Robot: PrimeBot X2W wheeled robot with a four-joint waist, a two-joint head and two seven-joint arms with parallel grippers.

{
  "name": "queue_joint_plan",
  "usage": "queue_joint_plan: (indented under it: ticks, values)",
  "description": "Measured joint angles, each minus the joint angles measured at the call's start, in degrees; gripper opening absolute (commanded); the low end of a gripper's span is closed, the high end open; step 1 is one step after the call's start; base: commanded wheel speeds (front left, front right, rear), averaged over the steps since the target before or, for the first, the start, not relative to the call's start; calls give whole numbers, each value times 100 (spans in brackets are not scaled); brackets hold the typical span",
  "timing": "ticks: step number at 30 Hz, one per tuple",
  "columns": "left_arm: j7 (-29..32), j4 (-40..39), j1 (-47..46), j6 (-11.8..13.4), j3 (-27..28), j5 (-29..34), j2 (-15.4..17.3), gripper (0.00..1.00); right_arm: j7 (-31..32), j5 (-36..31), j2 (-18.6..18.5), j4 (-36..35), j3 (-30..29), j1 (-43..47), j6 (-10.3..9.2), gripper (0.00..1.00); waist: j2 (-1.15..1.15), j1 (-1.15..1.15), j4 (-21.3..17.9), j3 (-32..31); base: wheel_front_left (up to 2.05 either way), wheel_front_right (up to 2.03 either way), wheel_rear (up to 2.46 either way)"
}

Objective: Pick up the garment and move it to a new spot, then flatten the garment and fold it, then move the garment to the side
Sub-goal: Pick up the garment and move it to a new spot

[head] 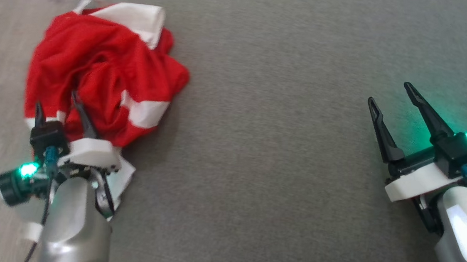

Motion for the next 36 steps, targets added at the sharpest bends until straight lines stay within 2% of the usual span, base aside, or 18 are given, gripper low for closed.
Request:
queue_joint_plan:
  ticks: [4,9,10,11,12,17,22,28,36]
  values:
    - [196,1113,-364,-63,163,-207,51,100,0,1,-3,-24,35,-3,0,100,0,0,-269,164,0,0,0]
    - [92,1829,-665,-98,310,-355,144,100,-1,2,8,-66,41,-74,0,100,0,-1,-522,267,0,0,0]
    - [33,1873,-677,-97,336,-389,167,62,-1,2,9,-67,40,-88,0,100,0,-1,-558,270,0,0,0]
    - [-15,1913,-684,-97,364,-410,179,19,-1,2,10,-67,37,-87,0,100,0,-1,-583,271,0,0,0]
    - [-35,1936,-692,-98,385,-436,179,0,-1,2,11,-66,34,-85,0,100,0,-1,-597,269,0,0,0]
    - [-67,1735,-730,-91,464,-436,233,0,-1,3,99,-56,16,-87,0,100,0,-1,-605,210,0,0,0]
    - [-77,744,-720,49,479,-244,370,0,-1,5,210,-46,-16,-87,0,100,0,-1,-618,88,0,0,0]
    - [-85,-545,-537,104,447,100,457,0,-1,75,411,8,-21,-88,0,100,0,-1,-714,-161,0,0,0]
    - [-108,-1741,-500,-101,98,510,883,0,-2,261,589,46,-49,-85,0,100,0,-1,-1170,-592,0,0,0]
